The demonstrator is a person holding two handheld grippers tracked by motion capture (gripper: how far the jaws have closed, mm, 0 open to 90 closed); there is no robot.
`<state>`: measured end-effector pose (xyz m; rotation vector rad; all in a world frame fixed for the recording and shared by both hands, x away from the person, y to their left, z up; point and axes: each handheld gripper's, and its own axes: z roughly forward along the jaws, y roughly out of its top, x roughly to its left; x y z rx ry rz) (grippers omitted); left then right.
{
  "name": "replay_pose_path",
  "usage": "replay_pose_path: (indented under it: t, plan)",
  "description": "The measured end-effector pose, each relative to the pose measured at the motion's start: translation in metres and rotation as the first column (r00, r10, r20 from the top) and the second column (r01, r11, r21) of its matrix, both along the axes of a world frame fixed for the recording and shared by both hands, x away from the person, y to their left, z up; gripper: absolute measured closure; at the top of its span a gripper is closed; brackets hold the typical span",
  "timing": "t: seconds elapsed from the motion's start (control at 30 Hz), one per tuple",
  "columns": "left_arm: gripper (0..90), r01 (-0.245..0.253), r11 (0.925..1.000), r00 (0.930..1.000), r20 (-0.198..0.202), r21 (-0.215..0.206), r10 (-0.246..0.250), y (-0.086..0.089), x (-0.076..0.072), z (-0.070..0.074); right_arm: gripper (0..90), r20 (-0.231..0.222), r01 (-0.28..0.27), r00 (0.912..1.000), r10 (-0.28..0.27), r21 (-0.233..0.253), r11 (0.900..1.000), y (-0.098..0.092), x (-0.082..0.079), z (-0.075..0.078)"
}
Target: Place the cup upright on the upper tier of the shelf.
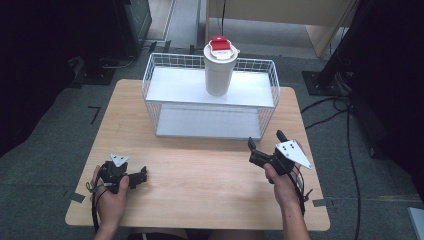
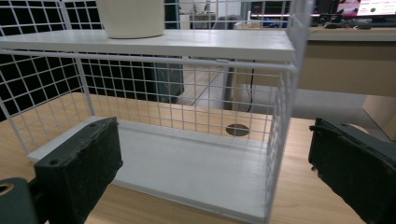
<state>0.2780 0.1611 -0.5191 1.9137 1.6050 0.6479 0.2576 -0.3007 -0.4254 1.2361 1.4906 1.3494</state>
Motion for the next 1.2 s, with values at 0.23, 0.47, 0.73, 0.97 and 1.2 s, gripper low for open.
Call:
replay_pose_path:
  t: [0.23,0.47,0.73,0.97,1.2]
  plan:
    - [0.0,0.0,1.0,1.0,0.0,0.0,0.0,0.0,0.0,0.0,2.6,-0.012,0.027,0.9996,-0.027,-0.003,1.0,-0.016,-0.01,-0.009]
    - [0.0,0.0,1.0,1.0,0.0,0.0,0.0,0.0,0.0,0.0,2.6,-0.053,0.062,0.9966,-0.063,-0.012,0.998,-0.034,-0.019,-0.024]
    - [0.0,0.0,1.0,1.0,0.0,0.0,0.0,0.0,0.0,0.0,3.7,-0.091,0.122,0.9882,-0.123,-0.019,0.992,-0.06,-0.032,-0.039]
    - [0.0,0.0,1.0,1.0,0.0,0.0,0.0,0.0,0.0,0.0,4.7,-0.114,0.153,0.9816,-0.153,-0.013,0.988,-0.074,-0.04,-0.047]
    - [0.0,0.0,1.0,1.0,0.0,0.0,0.0,0.0,0.0,0.0,4.9,-0.152,0.188,0.9696,-0.192,-0.039,0.981,-0.091,-0.049,-0.061]
